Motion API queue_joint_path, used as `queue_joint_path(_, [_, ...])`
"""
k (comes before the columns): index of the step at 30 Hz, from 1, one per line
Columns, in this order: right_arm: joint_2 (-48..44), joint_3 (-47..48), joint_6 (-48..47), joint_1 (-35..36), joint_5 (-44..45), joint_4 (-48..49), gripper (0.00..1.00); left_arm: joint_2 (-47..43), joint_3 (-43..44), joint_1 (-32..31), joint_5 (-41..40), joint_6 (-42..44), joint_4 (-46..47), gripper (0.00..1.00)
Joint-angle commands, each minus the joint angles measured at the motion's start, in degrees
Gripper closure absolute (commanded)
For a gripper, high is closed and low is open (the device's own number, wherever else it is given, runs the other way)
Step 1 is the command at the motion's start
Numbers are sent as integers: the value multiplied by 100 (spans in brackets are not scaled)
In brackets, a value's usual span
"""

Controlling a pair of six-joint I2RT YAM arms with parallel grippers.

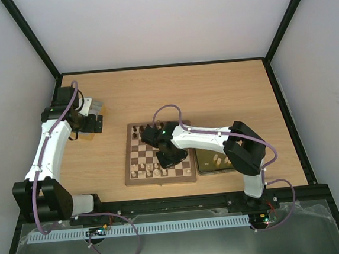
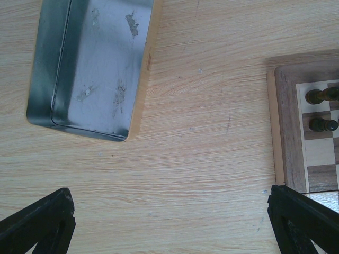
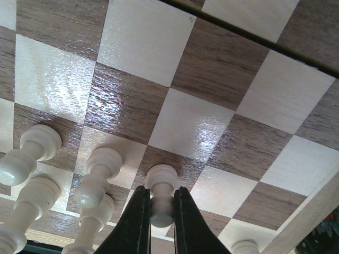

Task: Set up the chess pieces on the board
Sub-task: Place the chess piece on the chessboard.

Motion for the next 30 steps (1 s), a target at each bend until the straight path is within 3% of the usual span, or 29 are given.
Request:
queue_joint_path(1, [-154, -117, 58, 49, 202, -169, 98, -117, 79, 4, -31, -60, 2, 1])
queue_joint_path(19, [-190, -189, 71, 44, 144, -92, 98, -149, 44, 4, -40, -63, 11, 1])
queue_joint_path(30, [-178, -158, 72, 49, 95, -54, 92, -198, 1, 14, -48, -60, 20, 1])
